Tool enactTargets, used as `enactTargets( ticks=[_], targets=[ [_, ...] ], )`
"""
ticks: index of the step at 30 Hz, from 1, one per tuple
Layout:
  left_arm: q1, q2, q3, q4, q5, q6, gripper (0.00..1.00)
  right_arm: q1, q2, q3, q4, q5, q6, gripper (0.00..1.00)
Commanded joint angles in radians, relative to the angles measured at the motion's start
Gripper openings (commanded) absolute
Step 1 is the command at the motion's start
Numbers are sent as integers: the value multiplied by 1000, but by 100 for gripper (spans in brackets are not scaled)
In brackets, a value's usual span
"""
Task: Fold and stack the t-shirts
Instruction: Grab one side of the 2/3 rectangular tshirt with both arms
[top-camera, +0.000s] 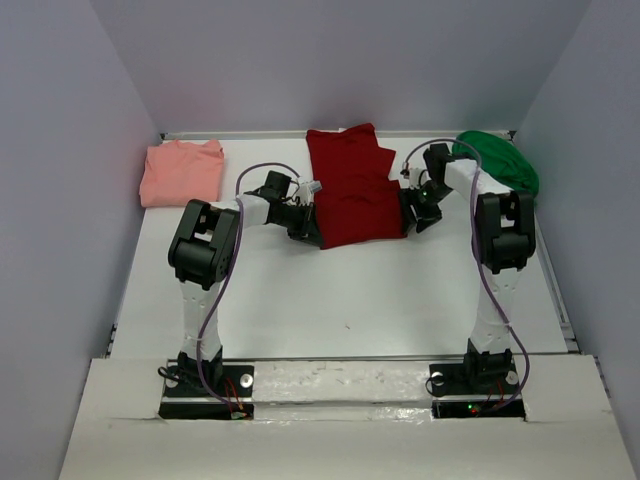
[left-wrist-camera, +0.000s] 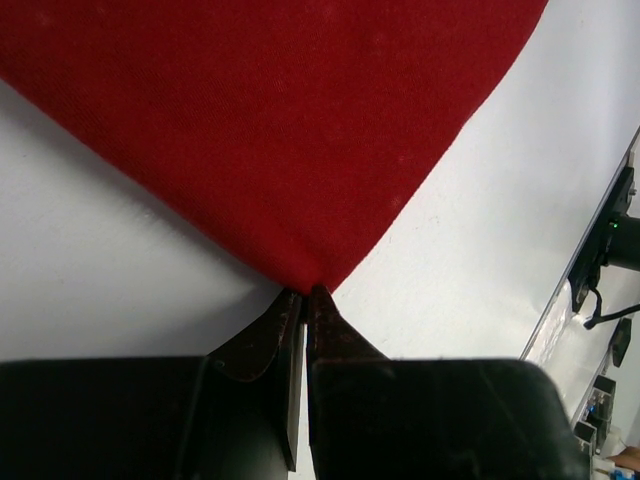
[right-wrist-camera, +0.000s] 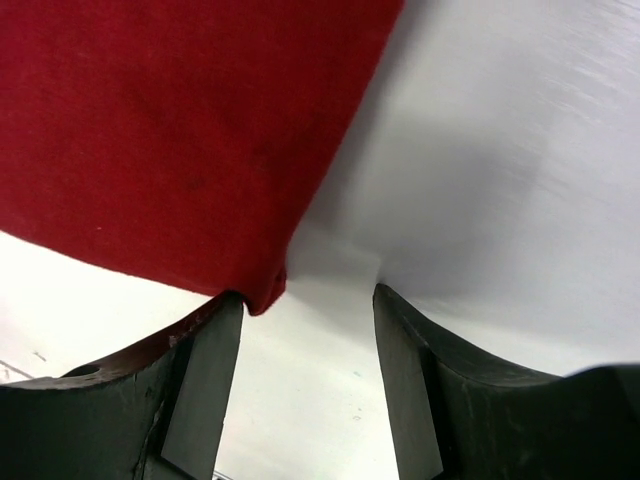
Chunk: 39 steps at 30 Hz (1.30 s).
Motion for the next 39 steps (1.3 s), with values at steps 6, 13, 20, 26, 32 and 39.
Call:
enactTargets(
  ticks=[6,13,20,26,32,39],
  targets=[
    [-9,-38,14,-54,-48,30,12,46,85,-59,46,-85,-8,60],
    [-9,-44,12,-57,-45,35,1,66,110,-42,38,-88,-11,53],
    [-6,-66,-3,-53,-45,36,0,66,110,-25,23,-53,-10,47],
    [-6,-81,-14,-53,-51,41,0,66,50,-46,7,56,-16,50],
    [-7,-92,-14,-54,-60,44,0,66,11,-65,-3,137,-24,51],
    [-7,-103,-19,-53,-69,45,0,66,-22,-82,-2,226,-28,50]
  ],
)
